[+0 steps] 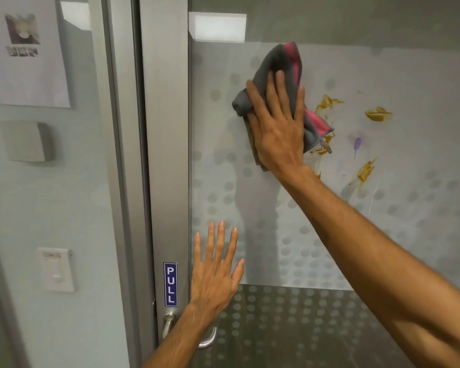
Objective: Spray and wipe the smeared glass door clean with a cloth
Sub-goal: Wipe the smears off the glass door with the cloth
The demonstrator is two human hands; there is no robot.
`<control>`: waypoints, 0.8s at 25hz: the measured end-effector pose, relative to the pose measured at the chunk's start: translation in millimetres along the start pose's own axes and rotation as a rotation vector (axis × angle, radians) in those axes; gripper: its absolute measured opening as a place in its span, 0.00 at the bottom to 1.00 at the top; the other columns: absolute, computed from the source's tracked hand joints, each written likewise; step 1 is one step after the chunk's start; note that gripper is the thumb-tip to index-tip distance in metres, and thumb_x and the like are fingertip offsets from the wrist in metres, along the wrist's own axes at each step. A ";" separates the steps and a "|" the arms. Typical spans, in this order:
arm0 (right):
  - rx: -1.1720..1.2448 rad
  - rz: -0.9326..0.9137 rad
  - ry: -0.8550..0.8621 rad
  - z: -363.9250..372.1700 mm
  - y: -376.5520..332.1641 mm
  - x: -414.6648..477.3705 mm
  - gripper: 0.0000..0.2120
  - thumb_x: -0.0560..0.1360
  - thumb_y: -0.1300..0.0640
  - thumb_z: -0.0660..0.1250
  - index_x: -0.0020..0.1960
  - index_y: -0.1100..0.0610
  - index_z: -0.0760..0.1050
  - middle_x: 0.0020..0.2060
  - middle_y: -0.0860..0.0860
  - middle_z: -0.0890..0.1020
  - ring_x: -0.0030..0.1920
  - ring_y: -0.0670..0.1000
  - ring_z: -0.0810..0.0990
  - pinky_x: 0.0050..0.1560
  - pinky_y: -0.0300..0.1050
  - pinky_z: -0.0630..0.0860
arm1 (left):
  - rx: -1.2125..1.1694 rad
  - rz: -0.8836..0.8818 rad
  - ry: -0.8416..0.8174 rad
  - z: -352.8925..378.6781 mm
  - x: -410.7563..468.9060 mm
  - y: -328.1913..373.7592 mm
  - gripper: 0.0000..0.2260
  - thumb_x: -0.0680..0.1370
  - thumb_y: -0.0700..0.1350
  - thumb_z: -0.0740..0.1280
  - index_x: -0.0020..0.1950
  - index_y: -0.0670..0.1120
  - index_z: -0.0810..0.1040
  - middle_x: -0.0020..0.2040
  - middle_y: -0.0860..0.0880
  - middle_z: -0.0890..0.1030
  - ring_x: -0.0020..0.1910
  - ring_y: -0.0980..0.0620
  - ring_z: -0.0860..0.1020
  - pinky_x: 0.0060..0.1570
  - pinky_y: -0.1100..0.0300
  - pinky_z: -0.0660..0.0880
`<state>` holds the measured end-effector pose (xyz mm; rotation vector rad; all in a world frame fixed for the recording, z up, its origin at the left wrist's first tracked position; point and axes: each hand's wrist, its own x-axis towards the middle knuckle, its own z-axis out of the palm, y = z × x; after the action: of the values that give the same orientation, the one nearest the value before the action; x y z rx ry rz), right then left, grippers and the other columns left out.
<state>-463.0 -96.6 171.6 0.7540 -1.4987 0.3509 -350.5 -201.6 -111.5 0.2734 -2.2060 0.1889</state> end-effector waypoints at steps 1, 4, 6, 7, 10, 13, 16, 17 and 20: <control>0.006 0.038 0.014 0.8 -1.3 -1.7 0.24 0.86 0.50 0.56 0.81 0.54 0.63 0.79 0.59 0.65 0.81 0.60 0.60 0.79 0.68 0.54 | -0.003 0.000 0.002 -0.1 0.5 0.4 0.34 0.81 0.62 0.57 0.83 0.47 0.55 0.84 0.41 0.51 0.82 0.39 0.52 0.77 0.35 0.58; 0.005 -0.029 0.018 5.4 -9.5 -28.8 0.24 0.86 0.52 0.60 0.80 0.54 0.64 0.79 0.60 0.66 0.81 0.60 0.61 0.79 0.67 0.57 | 0.000 0.000 0.009 -0.2 0.6 -0.1 0.34 0.81 0.62 0.56 0.83 0.47 0.54 0.84 0.41 0.49 0.83 0.39 0.50 0.77 0.34 0.57; 0.017 -0.173 -0.015 7.1 -14.9 -65.9 0.26 0.84 0.55 0.63 0.81 0.54 0.63 0.79 0.60 0.65 0.81 0.60 0.60 0.79 0.65 0.56 | 0.004 0.010 0.016 0.6 -1.4 -0.7 0.35 0.82 0.61 0.57 0.83 0.46 0.53 0.84 0.40 0.48 0.83 0.39 0.50 0.77 0.34 0.58; 0.023 -0.261 -0.032 7.7 -16.6 -88.4 0.26 0.84 0.58 0.64 0.81 0.54 0.63 0.79 0.60 0.64 0.81 0.60 0.59 0.80 0.65 0.56 | 0.004 0.017 0.023 1.8 -2.3 -0.6 0.35 0.81 0.61 0.58 0.83 0.46 0.52 0.84 0.40 0.48 0.82 0.39 0.50 0.76 0.33 0.58; 0.019 -0.535 -0.126 5.5 -13.7 -140.9 0.27 0.84 0.61 0.62 0.82 0.55 0.60 0.80 0.61 0.62 0.82 0.61 0.57 0.80 0.66 0.56 | 0.007 0.010 0.033 5.4 -2.1 0.9 0.37 0.81 0.62 0.58 0.83 0.46 0.50 0.83 0.39 0.48 0.82 0.39 0.50 0.77 0.33 0.56; 0.008 -0.797 -0.256 1.6 7.8 -129.6 0.27 0.86 0.60 0.59 0.83 0.54 0.56 0.81 0.61 0.59 0.82 0.61 0.55 0.81 0.65 0.54 | 0.024 0.006 0.030 7.4 -1.1 2.5 0.38 0.80 0.63 0.58 0.83 0.46 0.50 0.83 0.39 0.48 0.82 0.38 0.50 0.77 0.33 0.55; -0.024 -0.926 -0.322 -7.8 30.7 -79.5 0.27 0.85 0.61 0.60 0.82 0.54 0.58 0.81 0.60 0.60 0.82 0.61 0.56 0.81 0.64 0.54 | 0.024 0.006 0.044 7.2 -1.1 3.7 0.36 0.81 0.62 0.58 0.83 0.45 0.53 0.83 0.38 0.49 0.82 0.37 0.52 0.76 0.32 0.57; -0.015 -0.861 -0.283 -11.0 37.4 -59.4 0.25 0.85 0.60 0.59 0.81 0.55 0.61 0.80 0.60 0.62 0.81 0.62 0.58 0.80 0.64 0.55 | 0.021 0.001 0.046 6.3 -0.4 4.2 0.35 0.81 0.62 0.58 0.83 0.45 0.54 0.83 0.38 0.50 0.82 0.38 0.52 0.76 0.32 0.57; 0.052 -0.460 -0.135 -19.1 53.9 -3.2 0.21 0.87 0.57 0.57 0.80 0.55 0.65 0.80 0.60 0.64 0.81 0.62 0.60 0.81 0.63 0.53 | 0.000 -0.012 0.061 0.4 3.3 4.5 0.33 0.81 0.61 0.56 0.82 0.45 0.59 0.83 0.39 0.51 0.82 0.38 0.54 0.76 0.34 0.59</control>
<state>-483.2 -44.2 182.7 1.1520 -1.3942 -0.0089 -353.9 -197.8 -109.3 0.2771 -2.1435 0.1887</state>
